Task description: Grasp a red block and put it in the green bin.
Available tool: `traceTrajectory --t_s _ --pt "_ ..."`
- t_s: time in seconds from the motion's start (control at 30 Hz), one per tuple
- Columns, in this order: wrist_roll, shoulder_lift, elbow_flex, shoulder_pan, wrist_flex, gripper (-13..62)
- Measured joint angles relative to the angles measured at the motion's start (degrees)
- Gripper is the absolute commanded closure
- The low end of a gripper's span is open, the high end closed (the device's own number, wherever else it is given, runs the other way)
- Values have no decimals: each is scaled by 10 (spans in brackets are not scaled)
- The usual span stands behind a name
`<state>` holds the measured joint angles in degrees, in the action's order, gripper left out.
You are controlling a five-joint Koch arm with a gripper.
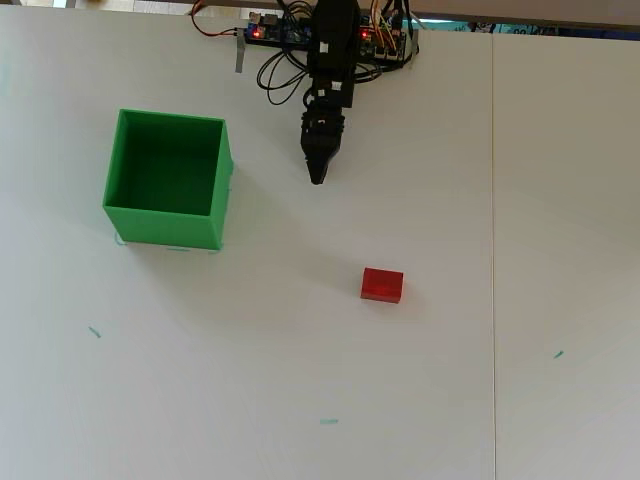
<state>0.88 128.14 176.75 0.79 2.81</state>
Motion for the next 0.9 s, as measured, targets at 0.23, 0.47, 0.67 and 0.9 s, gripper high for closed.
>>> traceTrajectory --t_s 0.23,0.47,0.67,0.9 --pt "1 -10 -28 9 -16 149" --pt "2 -49 -390 -4 -395 147" --pt "-4 -201 -785 48 -757 143" --pt "41 -339 -886 131 -796 144"
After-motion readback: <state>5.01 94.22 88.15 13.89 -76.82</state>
